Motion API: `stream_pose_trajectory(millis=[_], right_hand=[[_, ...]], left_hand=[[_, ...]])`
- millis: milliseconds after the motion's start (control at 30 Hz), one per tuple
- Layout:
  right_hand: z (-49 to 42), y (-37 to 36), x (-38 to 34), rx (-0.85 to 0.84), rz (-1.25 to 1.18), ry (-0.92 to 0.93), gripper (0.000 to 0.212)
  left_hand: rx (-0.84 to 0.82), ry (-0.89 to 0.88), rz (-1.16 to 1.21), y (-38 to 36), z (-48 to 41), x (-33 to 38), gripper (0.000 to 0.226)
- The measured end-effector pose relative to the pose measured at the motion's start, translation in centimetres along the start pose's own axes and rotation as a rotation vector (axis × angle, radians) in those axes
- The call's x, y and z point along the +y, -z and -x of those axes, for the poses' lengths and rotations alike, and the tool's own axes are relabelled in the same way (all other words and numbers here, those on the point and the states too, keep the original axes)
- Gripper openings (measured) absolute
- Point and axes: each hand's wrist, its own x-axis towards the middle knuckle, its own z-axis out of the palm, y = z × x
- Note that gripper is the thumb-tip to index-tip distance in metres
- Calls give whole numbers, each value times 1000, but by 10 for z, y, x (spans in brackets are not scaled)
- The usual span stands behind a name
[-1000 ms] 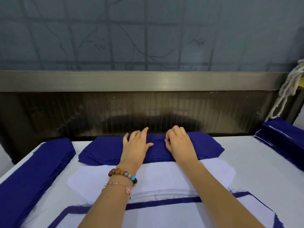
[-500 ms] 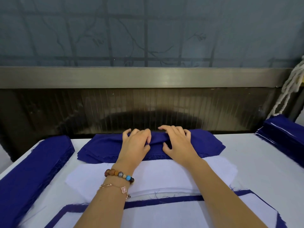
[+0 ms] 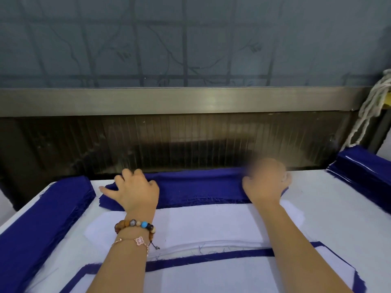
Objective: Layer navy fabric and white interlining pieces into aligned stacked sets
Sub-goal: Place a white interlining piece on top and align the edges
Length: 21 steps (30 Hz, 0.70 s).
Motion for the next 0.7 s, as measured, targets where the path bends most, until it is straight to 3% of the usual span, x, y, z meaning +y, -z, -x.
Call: stream_pose_trajectory(millis=[167, 400, 700], right_hand=[[-4, 3, 9, -47, 17, -207, 25], [-8, 6, 9, -59, -92, -399, 27], [-11, 10, 13, -102, -160, -507, 29]], left_hand=[[-29, 122, 108, 4, -3, -3, 34], [45, 348, 534, 8, -10, -13, 29], [63, 425, 612, 9, -10, -19, 73]])
